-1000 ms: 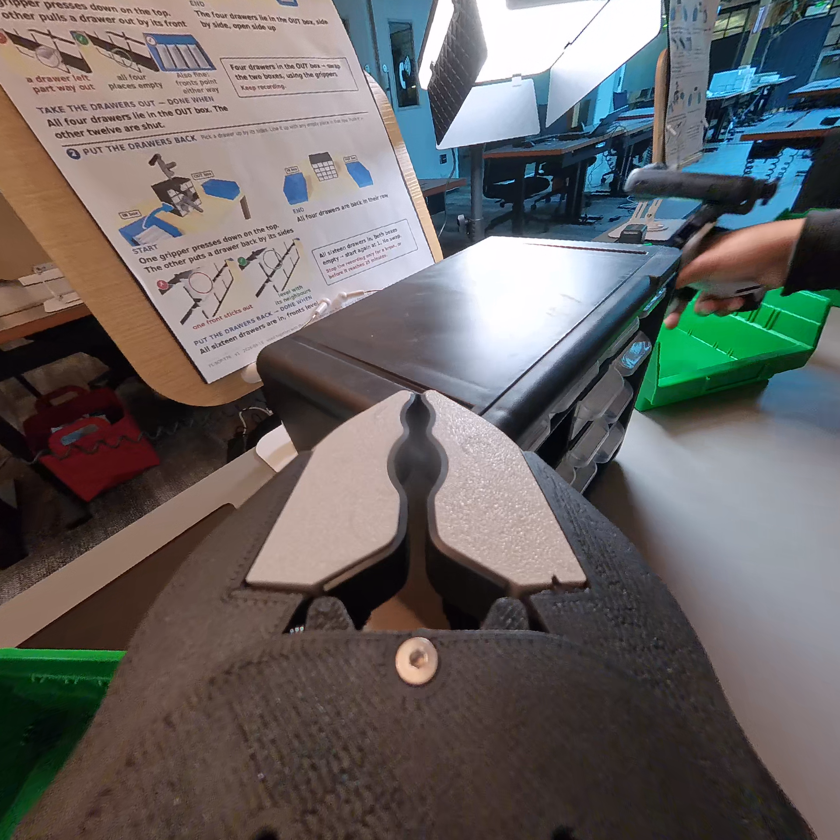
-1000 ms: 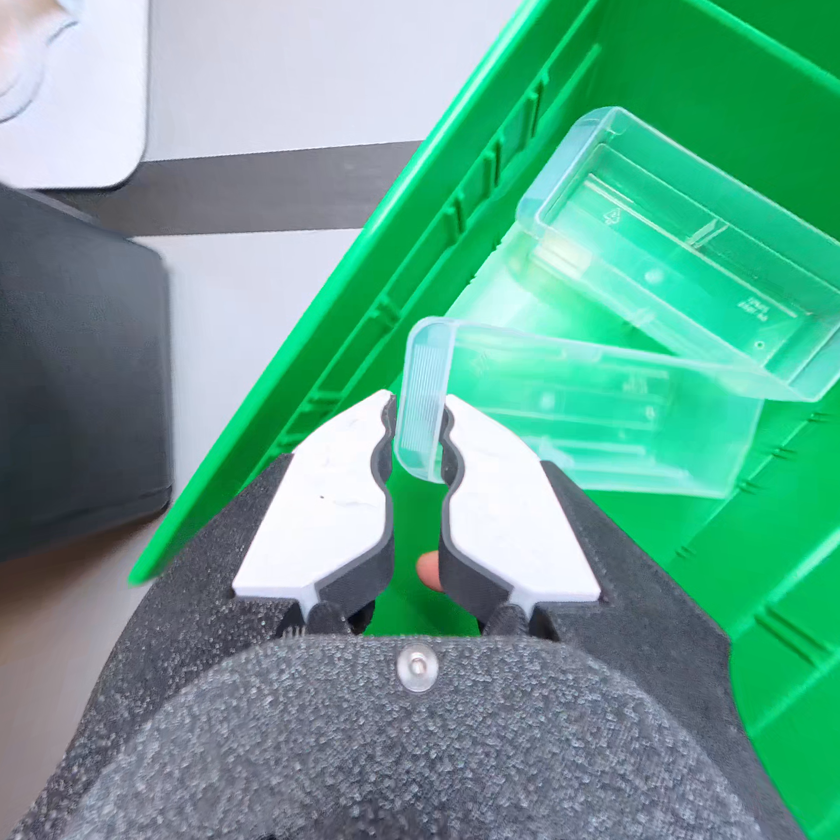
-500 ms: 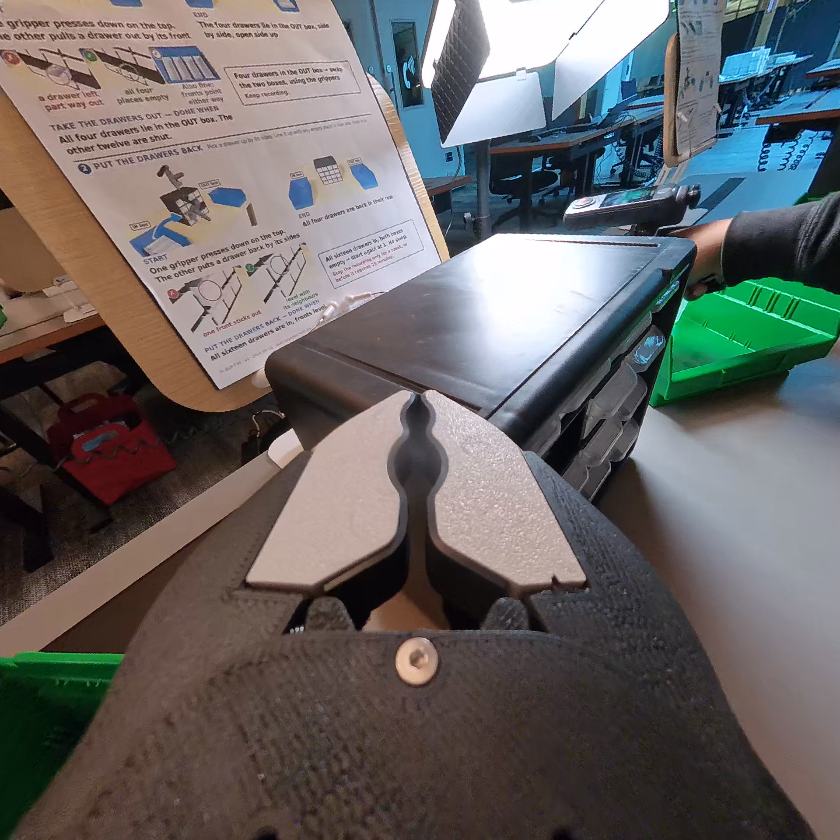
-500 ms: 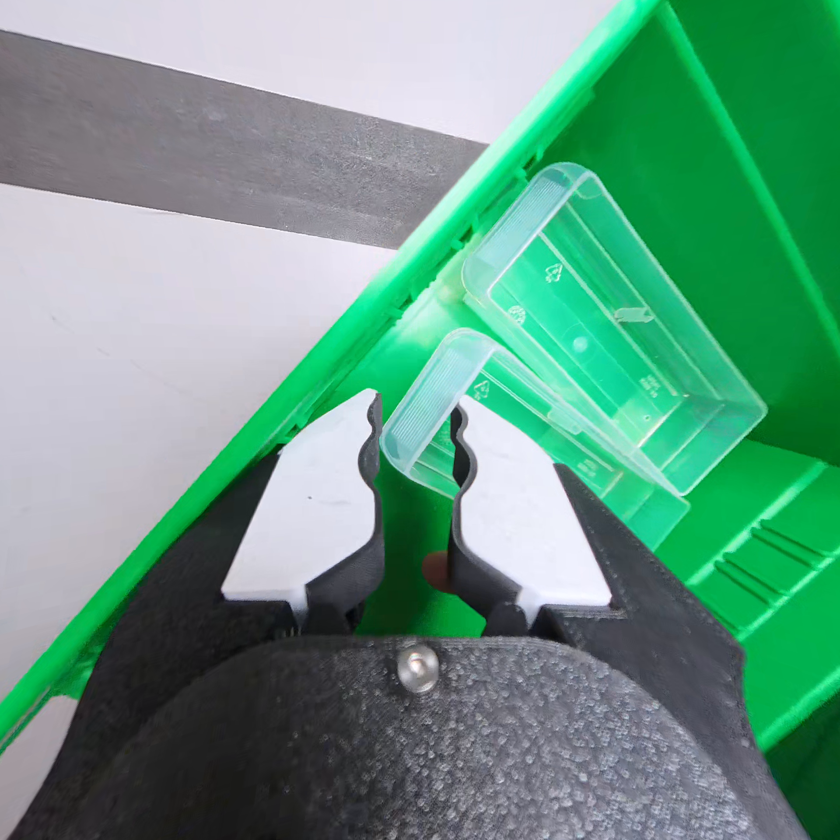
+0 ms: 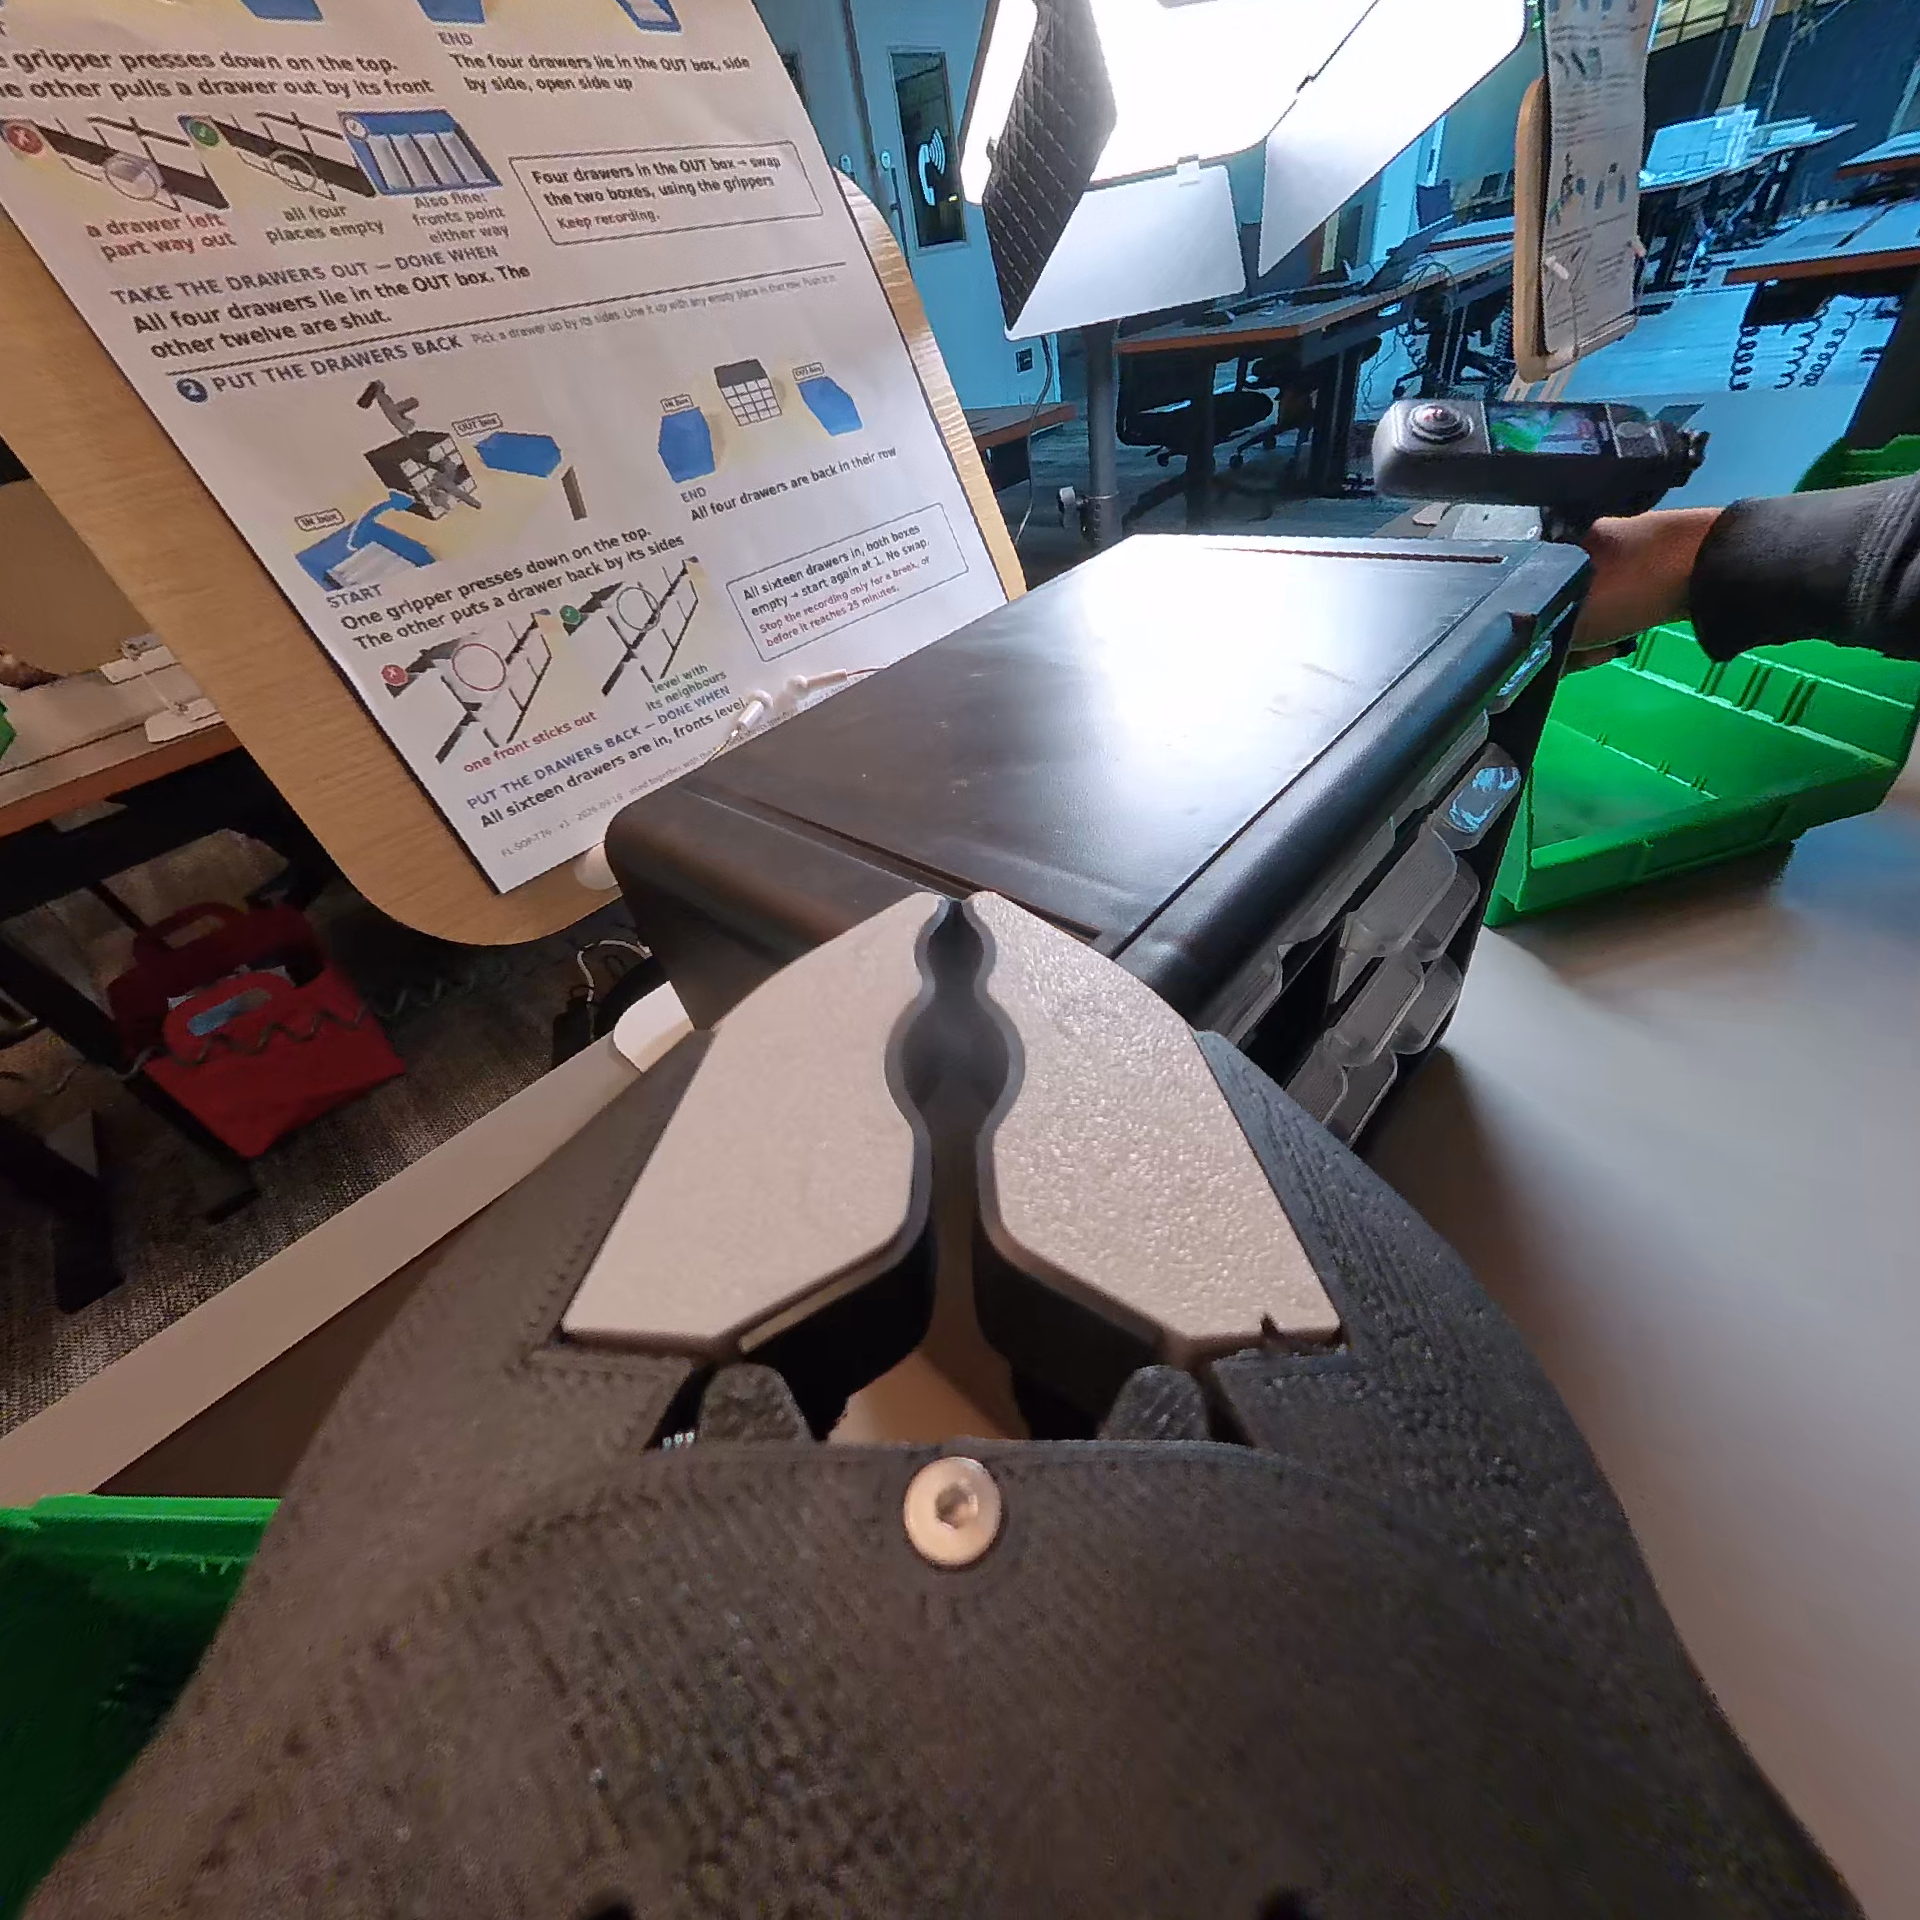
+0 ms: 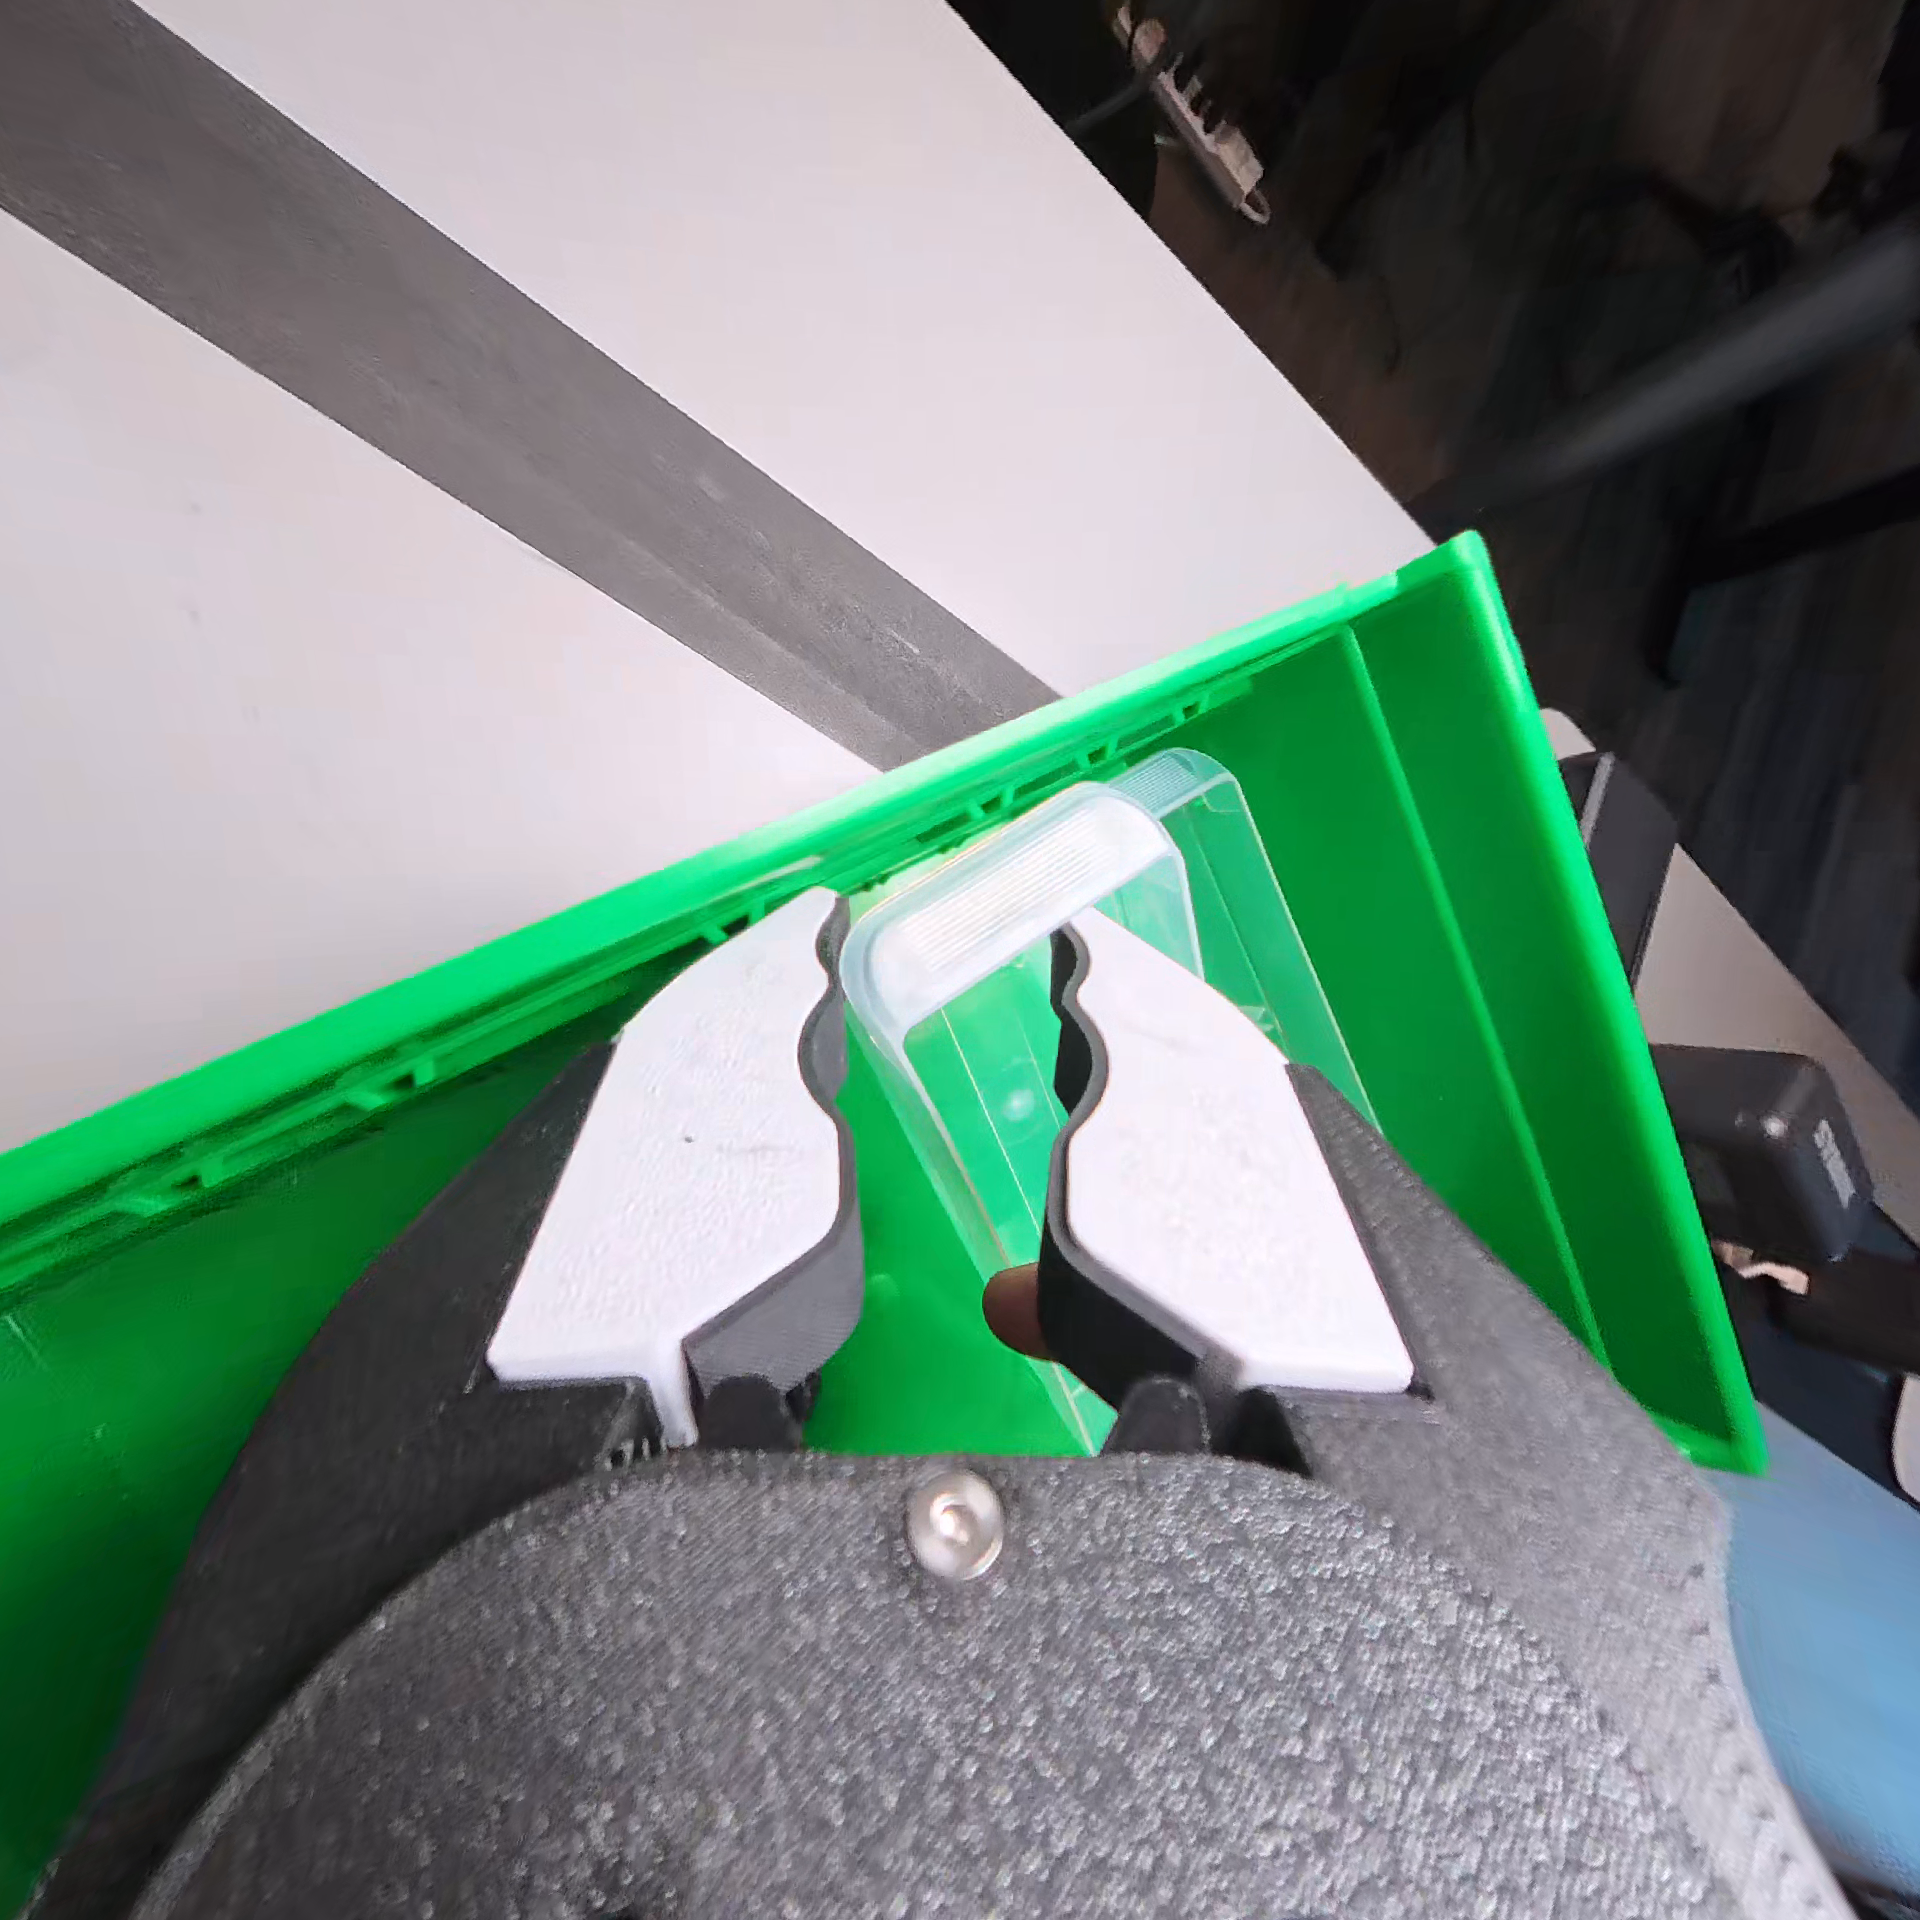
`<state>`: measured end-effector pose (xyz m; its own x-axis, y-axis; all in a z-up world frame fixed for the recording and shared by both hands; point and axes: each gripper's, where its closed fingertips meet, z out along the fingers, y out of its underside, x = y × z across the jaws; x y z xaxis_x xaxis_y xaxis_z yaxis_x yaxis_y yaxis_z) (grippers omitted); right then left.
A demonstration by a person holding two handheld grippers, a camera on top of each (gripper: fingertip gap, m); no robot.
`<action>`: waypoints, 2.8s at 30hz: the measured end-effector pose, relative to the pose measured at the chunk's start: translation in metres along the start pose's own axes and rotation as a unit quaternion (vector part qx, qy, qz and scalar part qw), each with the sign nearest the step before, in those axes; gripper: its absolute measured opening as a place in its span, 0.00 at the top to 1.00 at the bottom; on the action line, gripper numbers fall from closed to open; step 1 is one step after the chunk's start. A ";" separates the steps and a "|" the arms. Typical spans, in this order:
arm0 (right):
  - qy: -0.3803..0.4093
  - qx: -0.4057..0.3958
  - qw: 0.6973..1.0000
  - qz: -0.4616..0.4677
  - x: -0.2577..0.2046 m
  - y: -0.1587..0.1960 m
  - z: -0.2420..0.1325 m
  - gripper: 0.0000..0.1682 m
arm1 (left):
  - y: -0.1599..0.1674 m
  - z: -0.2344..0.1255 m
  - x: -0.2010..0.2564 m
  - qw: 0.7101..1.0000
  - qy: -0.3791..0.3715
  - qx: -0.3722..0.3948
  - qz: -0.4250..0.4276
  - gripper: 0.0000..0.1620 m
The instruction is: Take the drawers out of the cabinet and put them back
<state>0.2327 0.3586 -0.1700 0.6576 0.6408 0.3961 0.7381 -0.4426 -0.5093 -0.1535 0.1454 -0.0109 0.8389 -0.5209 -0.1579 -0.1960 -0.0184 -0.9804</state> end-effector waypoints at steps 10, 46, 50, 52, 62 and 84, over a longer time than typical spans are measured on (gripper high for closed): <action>-0.031 -0.015 0.999 -0.015 -0.012 0.007 -0.004 0.71 | 0.000 0.000 0.000 1.000 -0.003 0.000 0.004 1.00; 0.261 0.341 0.793 -0.432 -0.257 -0.133 -0.156 0.87 | 0.001 -0.001 0.001 1.000 -0.003 -0.012 0.000 1.00; 0.264 0.358 0.786 -0.430 -0.259 -0.126 -0.161 0.93 | 0.001 -0.001 0.001 1.000 -0.002 -0.013 0.003 1.00; 0.258 0.373 0.779 -0.432 -0.265 -0.120 -0.169 0.93 | 0.001 -0.001 0.001 1.000 -0.002 -0.013 0.003 1.00; 0.027 0.394 0.831 -0.393 -0.284 -0.097 -0.197 0.86 | 0.001 -0.001 0.001 1.000 -0.002 -0.010 -0.001 1.00; -0.311 0.028 0.857 -0.410 -0.302 -0.062 -0.190 0.91 | 0.000 -0.001 0.001 1.000 0.000 -0.009 0.002 1.00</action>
<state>0.0169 0.0731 -0.1130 -0.3004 0.9399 0.1625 0.8935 0.3369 -0.2968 -0.1531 0.1443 -0.0114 0.8377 -0.5216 -0.1617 -0.2088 -0.0322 -0.9774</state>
